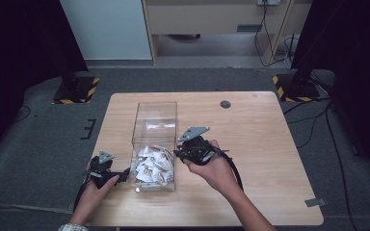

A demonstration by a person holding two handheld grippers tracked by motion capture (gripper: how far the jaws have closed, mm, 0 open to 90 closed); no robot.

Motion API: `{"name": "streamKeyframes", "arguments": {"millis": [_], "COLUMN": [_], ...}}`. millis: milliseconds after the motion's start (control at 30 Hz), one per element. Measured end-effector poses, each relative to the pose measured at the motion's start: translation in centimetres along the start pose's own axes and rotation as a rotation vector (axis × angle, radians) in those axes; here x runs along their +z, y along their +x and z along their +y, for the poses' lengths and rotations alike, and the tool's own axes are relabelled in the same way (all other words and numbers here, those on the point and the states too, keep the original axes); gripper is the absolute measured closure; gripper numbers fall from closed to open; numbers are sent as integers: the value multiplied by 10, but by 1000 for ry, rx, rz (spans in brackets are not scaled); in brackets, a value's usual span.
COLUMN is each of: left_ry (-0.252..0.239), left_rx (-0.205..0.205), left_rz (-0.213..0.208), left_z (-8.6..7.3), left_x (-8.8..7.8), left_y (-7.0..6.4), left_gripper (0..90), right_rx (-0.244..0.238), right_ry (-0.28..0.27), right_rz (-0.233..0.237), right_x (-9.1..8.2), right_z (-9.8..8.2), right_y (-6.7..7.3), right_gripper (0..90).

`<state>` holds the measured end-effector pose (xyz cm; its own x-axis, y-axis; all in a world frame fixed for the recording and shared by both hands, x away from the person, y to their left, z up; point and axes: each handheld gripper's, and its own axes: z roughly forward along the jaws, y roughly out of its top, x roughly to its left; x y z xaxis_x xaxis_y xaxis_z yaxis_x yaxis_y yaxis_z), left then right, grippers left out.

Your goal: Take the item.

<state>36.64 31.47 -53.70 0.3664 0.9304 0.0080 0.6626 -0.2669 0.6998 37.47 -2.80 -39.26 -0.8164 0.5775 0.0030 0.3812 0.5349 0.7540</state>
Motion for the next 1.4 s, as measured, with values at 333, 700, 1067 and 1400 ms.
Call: {"name": "streamKeyframes", "arguments": {"millis": [333, 700, 1067, 1400], "left_ry": [0, 0, 0, 0], "left_rx": [0, 0, 0, 0], "left_rz": [0, 0, 0, 0], "left_z": [0, 0, 0, 0], "left_x": [0, 0, 0, 0], "left_y": [0, 0, 0, 0], "left_gripper": [0, 0, 0, 0], "right_rx": [-15, -38, -51, -58], "right_ry": [3, 30, 64, 84], "right_rz": [40, 67, 80, 84], "right_x": [17, 39, 55, 65], "right_z": [3, 3, -5, -7], "right_y": [14, 31, 37, 41], "right_gripper": [730, 694, 702, 717]}}
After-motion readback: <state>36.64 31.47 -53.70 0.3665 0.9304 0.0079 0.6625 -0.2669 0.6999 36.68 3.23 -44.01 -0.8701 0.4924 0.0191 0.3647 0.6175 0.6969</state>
